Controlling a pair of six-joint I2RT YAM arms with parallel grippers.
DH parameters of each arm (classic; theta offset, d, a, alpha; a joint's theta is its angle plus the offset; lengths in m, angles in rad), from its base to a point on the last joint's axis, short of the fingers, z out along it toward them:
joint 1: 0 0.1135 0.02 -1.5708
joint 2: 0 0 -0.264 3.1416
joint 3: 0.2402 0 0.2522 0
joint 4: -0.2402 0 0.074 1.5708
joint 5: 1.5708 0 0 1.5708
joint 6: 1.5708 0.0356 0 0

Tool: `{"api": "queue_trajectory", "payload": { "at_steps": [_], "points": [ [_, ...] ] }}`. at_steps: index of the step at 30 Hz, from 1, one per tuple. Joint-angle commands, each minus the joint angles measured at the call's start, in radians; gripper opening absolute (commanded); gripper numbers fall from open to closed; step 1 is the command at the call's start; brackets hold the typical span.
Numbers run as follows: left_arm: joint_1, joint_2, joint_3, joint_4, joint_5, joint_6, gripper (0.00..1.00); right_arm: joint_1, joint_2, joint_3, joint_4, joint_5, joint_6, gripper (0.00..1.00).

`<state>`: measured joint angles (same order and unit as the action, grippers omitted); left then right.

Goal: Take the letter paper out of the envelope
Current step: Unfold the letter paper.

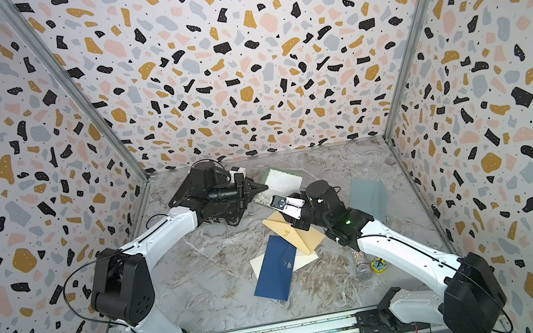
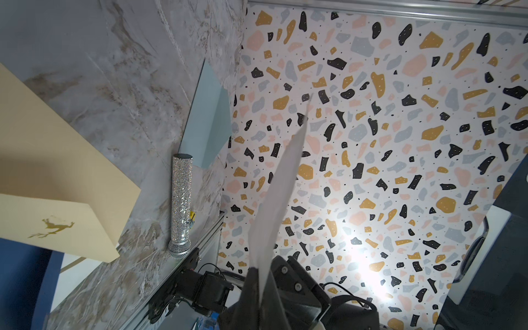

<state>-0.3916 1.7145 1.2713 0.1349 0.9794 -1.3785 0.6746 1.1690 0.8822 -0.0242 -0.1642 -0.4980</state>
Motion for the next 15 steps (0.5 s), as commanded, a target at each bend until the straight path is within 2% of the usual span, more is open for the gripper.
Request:
{"api": "queue_trajectory", "payload": {
  "at_steps": [1,5,12,15],
  "points": [
    [0.008,-0.026,0.005,0.139,-0.013,-0.067,0.00,0.006,-0.051,-0.013,-0.065,-0.038,0.188,0.45],
    [0.008,-0.031,-0.012,0.166,-0.010,-0.097,0.00,0.006,-0.032,-0.018,-0.058,-0.037,0.321,0.48],
    [0.015,-0.051,-0.024,0.172,-0.030,-0.103,0.00,0.006,0.006,0.026,-0.034,-0.049,0.476,0.52],
    [0.037,-0.086,-0.004,0.039,-0.067,0.014,0.00,0.006,-0.042,0.026,-0.033,-0.012,0.567,0.57]
  ]
}}
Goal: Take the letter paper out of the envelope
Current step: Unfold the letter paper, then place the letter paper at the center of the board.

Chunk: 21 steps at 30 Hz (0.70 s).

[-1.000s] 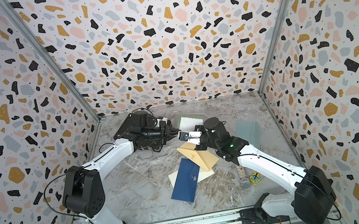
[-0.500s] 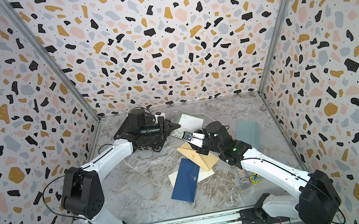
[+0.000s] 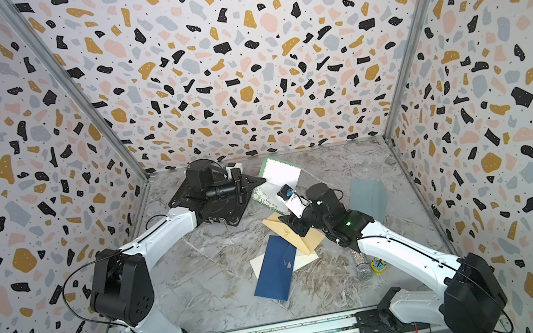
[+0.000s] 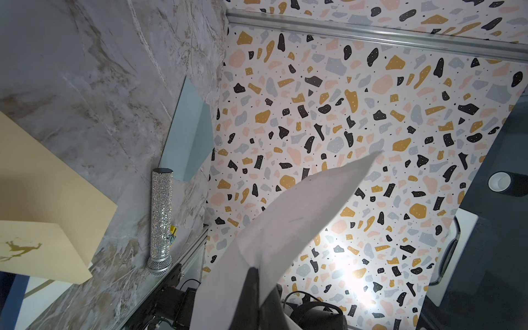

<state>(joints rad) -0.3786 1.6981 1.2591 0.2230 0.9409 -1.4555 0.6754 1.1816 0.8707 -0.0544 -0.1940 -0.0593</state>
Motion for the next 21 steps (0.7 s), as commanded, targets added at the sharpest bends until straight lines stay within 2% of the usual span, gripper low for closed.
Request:
{"api": "queue_trajectory", "payload": {
  "at_steps": [1,3,4,7,10,15,18,21],
  "points": [
    [0.036,-0.088,0.031,-0.176,-0.052,0.195,0.00,0.006,-0.079,0.037,-0.006,0.042,0.168,0.60],
    [0.061,-0.118,0.062,-0.392,-0.126,0.395,0.00,0.006,-0.128,0.037,-0.026,0.077,0.256,0.64],
    [0.078,-0.134,0.049,-0.452,-0.158,0.451,0.00,0.006,-0.147,0.041,-0.041,0.084,0.294,0.65],
    [0.155,-0.194,-0.032,-0.512,-0.232,0.570,0.00,0.006,-0.179,0.075,-0.143,0.118,0.407,0.64],
    [0.224,-0.247,-0.074,-0.688,-0.361,0.786,0.00,0.006,-0.192,0.087,-0.218,0.113,0.463,0.64],
    [0.339,-0.333,-0.194,-0.785,-0.516,0.909,0.00,0.006,-0.212,0.060,-0.233,0.087,0.467,0.64],
    [0.358,-0.357,-0.215,-0.869,-0.661,0.990,0.00,0.005,-0.210,0.053,-0.231,0.071,0.458,0.63],
    [0.397,-0.349,-0.244,-0.885,-0.730,1.043,0.00,0.006,-0.198,0.049,-0.221,0.054,0.460,0.63]
  ]
}}
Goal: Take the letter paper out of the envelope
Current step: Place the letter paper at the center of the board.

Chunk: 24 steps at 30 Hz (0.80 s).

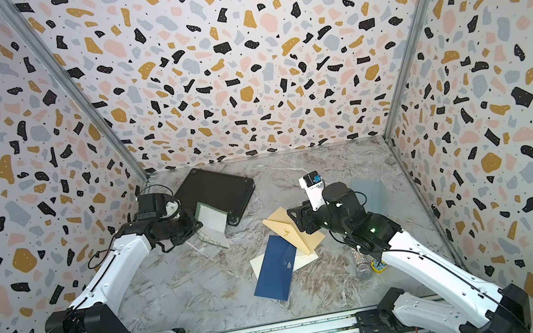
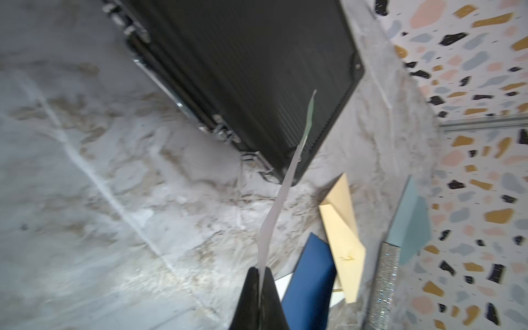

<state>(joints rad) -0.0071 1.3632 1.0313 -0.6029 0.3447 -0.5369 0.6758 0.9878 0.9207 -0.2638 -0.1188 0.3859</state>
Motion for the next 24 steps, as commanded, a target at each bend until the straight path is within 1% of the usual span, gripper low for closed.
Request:
{"api": "queue_trajectory", "payload": {
  "at_steps": [1,3,6,8,10,13,18,21,24],
  "points": [
    [0.052,-0.006,-0.025,-0.056,-0.144,0.137,0.00,0.005,0.001,-0.003,-0.007,-0.028,0.017,0.63],
    [0.105,0.028,-0.024,-0.056,-0.152,0.170,0.00,0.005,0.009,-0.003,0.001,-0.040,0.025,0.63],
    [0.165,0.107,0.019,-0.092,-0.187,0.245,0.00,0.005,0.018,-0.009,0.012,-0.053,0.032,0.63],
    [0.181,0.151,0.038,-0.101,-0.235,0.286,0.00,0.005,0.026,-0.011,0.010,-0.054,0.032,0.63],
    [0.197,0.188,0.045,-0.094,-0.256,0.308,0.00,0.005,0.036,-0.011,0.009,-0.053,0.032,0.63],
    [0.202,0.233,0.045,-0.056,-0.292,0.327,0.00,0.005,0.047,-0.006,0.017,-0.052,0.039,0.63],
    [0.202,0.300,0.088,-0.035,-0.406,0.366,0.00,0.005,0.061,0.006,0.006,-0.051,0.039,0.63],
    [0.202,0.329,0.123,-0.022,-0.438,0.403,0.00,0.005,0.064,0.006,-0.006,-0.050,0.035,0.63],
    [0.202,0.373,0.160,-0.022,-0.446,0.427,0.00,0.005,0.068,0.004,-0.014,-0.041,0.029,0.64]
  ]
}}
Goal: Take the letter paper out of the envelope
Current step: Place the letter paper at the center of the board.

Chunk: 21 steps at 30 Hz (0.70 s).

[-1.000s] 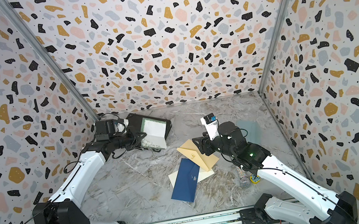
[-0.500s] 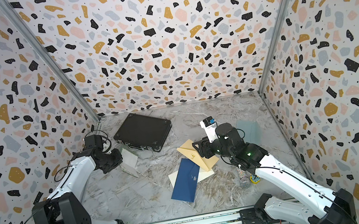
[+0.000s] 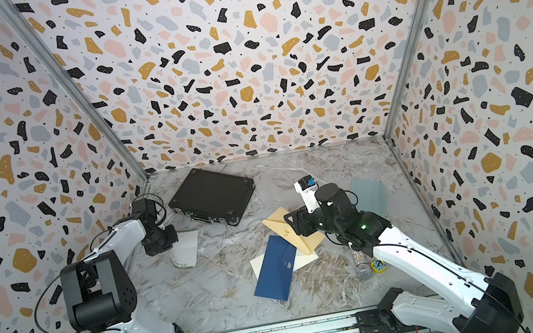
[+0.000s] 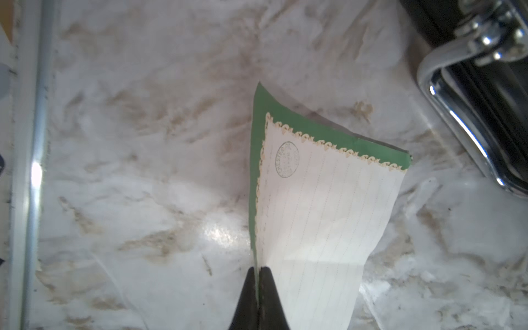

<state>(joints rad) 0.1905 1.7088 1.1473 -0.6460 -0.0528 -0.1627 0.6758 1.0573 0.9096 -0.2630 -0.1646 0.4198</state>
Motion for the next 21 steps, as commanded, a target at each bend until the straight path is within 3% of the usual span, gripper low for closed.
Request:
{"api": "queue_trajectory", "payload": {
  "at_steps": [1,7,10,12,13,21],
  "points": [
    [0.004,0.042,0.051,0.022,-0.047,0.058,0.00,0.005,0.001,0.015,-0.016,0.004,-0.008,0.64],
    [0.003,0.071,0.055,0.033,-0.062,0.072,0.00,0.005,0.021,0.018,-0.025,0.020,-0.037,0.66],
    [0.003,0.067,0.041,0.033,-0.070,0.074,0.20,0.005,0.038,0.015,-0.009,0.015,-0.040,0.68],
    [0.003,0.057,0.029,0.032,-0.085,0.074,0.39,0.005,0.062,0.022,-0.004,0.010,-0.040,0.68],
    [0.003,0.049,0.024,0.033,-0.094,0.074,0.43,0.005,0.071,0.025,-0.005,0.008,-0.040,0.68],
    [0.003,-0.006,0.033,-0.011,-0.133,0.059,0.53,0.005,0.136,0.045,-0.059,0.095,-0.031,0.65]
  ]
}}
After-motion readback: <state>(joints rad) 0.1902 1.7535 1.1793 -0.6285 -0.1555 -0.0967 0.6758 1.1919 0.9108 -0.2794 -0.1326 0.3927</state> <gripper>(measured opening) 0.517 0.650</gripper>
